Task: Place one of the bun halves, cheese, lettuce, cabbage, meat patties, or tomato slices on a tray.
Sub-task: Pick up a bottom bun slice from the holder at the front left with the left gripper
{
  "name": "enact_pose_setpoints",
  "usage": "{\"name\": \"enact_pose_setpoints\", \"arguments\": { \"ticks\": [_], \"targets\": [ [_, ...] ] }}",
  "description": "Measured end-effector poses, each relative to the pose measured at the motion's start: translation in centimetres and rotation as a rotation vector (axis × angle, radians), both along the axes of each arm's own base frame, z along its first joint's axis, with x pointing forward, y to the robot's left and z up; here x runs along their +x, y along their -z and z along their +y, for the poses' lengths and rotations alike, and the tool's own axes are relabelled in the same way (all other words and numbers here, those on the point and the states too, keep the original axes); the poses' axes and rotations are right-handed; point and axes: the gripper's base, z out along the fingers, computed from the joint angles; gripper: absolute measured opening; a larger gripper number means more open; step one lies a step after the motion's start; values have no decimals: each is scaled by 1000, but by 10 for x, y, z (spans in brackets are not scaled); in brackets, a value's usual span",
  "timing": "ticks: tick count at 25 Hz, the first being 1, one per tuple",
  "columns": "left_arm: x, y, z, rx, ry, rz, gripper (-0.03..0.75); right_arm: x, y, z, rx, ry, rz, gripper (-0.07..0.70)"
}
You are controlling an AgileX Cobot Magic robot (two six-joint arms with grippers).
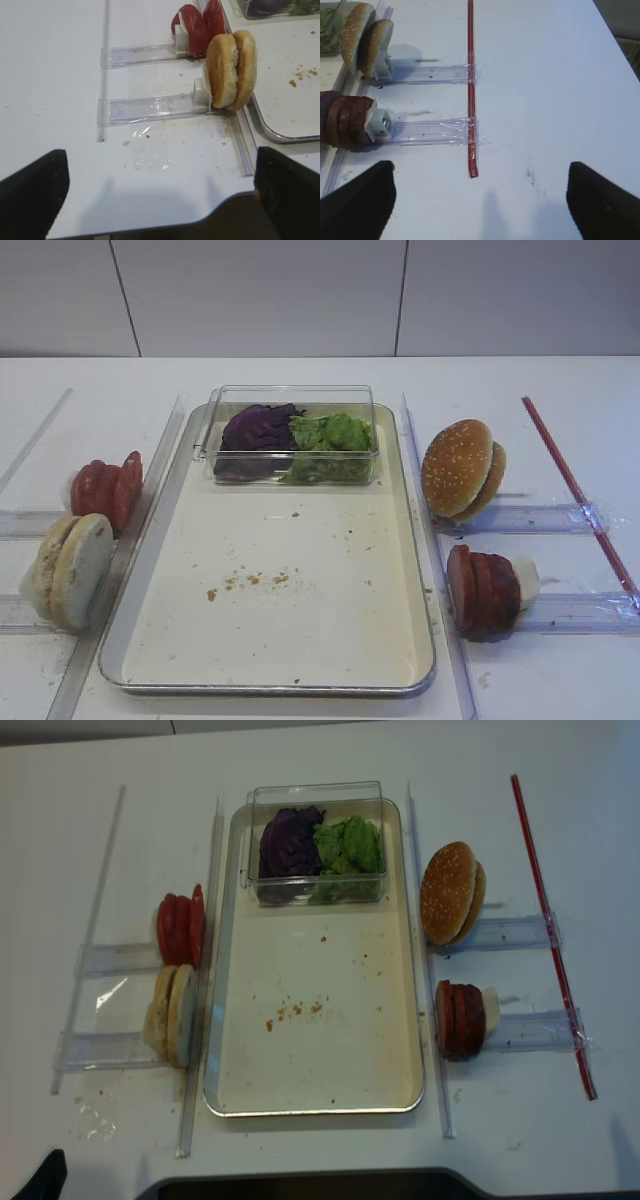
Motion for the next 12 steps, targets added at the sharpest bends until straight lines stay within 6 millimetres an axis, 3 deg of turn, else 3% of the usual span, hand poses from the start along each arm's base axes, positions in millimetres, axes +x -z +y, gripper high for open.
{"name": "enact_pose_setpoints", "arguments": {
  "ticks": [12],
  "targets": [
    [0, 0, 0, -13, -9, 0, 692, 0, 0, 0, 0, 0, 0, 692]
  ]
}}
